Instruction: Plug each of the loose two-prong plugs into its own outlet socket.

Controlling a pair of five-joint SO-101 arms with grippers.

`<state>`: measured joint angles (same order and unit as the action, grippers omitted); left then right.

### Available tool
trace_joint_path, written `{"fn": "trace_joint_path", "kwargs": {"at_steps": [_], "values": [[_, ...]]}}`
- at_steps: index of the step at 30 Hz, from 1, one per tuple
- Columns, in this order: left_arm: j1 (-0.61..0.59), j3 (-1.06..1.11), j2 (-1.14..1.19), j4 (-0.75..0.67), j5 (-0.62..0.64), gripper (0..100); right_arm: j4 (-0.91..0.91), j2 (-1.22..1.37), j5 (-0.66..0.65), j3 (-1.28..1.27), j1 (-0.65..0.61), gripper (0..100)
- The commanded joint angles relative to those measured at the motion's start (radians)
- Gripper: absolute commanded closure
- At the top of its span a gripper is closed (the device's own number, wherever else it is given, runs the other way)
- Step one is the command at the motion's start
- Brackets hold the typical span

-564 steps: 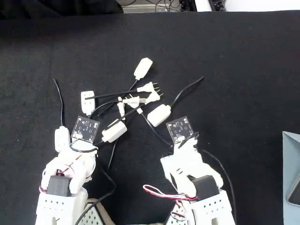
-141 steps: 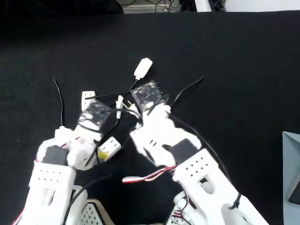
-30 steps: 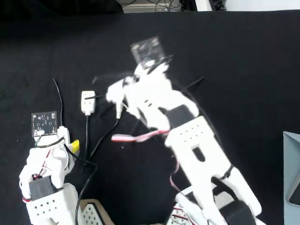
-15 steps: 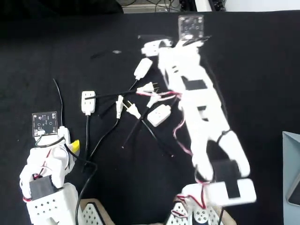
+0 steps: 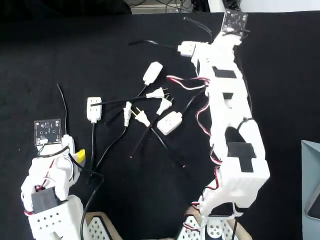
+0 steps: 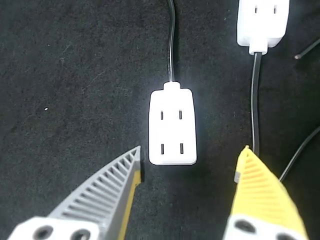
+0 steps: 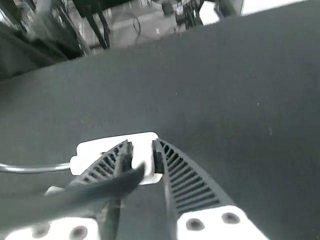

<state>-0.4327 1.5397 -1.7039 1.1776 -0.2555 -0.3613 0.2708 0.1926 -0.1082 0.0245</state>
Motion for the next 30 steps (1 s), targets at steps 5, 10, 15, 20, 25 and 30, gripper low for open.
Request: {"fn": "trace_joint_path", "kwargs": {"at_steps": [5,10,15,20,25,30], "values": [[-0.007,-0.004,-0.006,-0.017,0.002,70,-0.371,-0.025,0.008,0.234,-0.031,85.8],[-0.002,0.008,-0.006,-0.02,0.002,70,-0.583,-0.081,-0.066,0.294,-0.084,85.8],[-0.004,0.01,-0.006,-0.021,0.002,70,-0.783,-0.137,-0.296,0.291,-0.201,86.0],[-0.004,0.01,-0.006,-0.021,0.002,70,-0.918,-0.14,-0.319,0.288,-0.324,86.0],[-0.002,0.012,-0.006,-0.018,0.0,70,-0.901,-0.14,-0.325,0.194,-0.419,86.0],[-0.002,0.012,-0.006,-0.017,0.0,70,-0.76,-0.139,-0.407,0.105,-0.446,86.1]]}}
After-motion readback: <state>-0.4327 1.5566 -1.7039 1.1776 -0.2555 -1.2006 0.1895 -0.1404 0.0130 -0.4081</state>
